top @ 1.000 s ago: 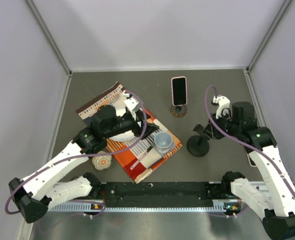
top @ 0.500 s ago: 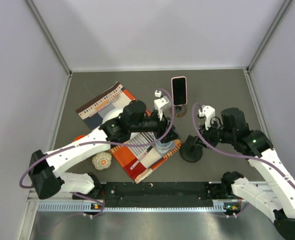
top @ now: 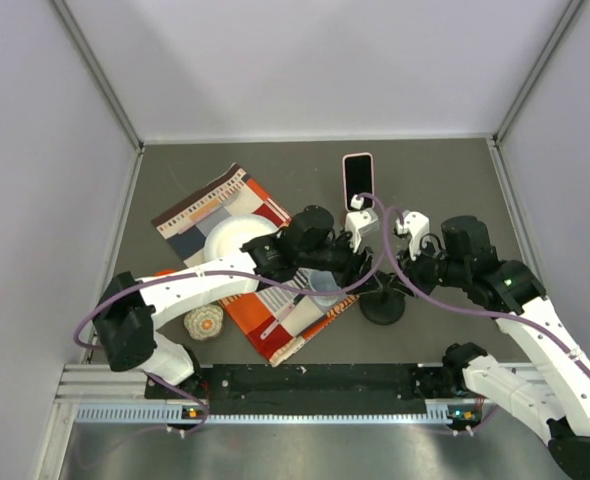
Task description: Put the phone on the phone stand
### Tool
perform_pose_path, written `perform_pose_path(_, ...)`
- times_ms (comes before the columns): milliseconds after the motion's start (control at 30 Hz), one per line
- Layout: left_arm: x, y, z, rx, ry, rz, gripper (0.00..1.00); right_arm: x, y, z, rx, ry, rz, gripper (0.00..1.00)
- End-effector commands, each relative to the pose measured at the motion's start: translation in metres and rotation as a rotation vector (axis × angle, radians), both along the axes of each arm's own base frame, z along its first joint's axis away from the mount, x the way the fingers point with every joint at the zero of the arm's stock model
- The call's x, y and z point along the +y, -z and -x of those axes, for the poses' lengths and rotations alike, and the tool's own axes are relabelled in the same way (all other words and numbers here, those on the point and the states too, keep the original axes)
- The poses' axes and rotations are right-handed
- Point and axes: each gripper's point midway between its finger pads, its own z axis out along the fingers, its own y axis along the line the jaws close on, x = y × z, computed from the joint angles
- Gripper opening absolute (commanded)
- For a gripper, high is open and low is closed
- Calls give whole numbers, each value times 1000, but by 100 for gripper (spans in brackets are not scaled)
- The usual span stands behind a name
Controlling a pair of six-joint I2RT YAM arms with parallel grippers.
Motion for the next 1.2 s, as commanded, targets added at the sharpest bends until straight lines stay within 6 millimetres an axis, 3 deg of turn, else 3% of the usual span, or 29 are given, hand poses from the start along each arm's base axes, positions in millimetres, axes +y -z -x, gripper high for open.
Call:
perform_pose_path(0,-13,-24,-8,-65,13,76,54,7,-16,-9,-80,-19,-28,6)
perform_pose_path(333,-22,-16,-5,-35,43,93,40,4,-18,-14,-70,34,-23,25)
perform_pose_path(400,-22,-18,-5,-37,45,96,40,2,-23,-16,-69,69,-32,41)
perform_pose_path(600,-11,-35,-4,-72,21,113,66,-10,-57,-23,-146,200,-86,80)
perform_pose_path(700,-4,-48,-4,-97,-5,126,72,-21,-84,-30,-204,308,-123,85)
perform_pose_path(800,5,-54,-6,-100,-39,106,74,-41,-111,-43,-282,462,-144,90)
perform_pose_path(833,7,-56,-9,-105,-56,99,90,-56,-122,-51,-334,552,-136,91)
perform_pose_path(900,16,-64,-8,-116,-74,86,97,-75,-127,-60,-364,690,-127,99)
perform_pose_path(933,21,-68,-10,-127,-95,84,98,-98,-128,-67,-396,829,-93,99)
perform_pose_path(967,26,-72,-12,-134,-110,81,98,-107,-129,-71,-415,883,-72,99)
perform_pose_path(1067,50,-91,-14,-180,-160,75,98,-136,-114,-88,-417,1021,78,99)
perform_pose_path(1100,62,-100,-10,-211,-166,73,98,-144,-100,-98,-377,1049,135,99)
perform_pose_path(1133,68,-105,-10,-228,-174,71,98,-139,-92,-104,-324,1014,115,99)
perform_pose_path(1167,75,-110,-11,-249,-194,70,99,-158,-85,-109,-286,1082,116,99)
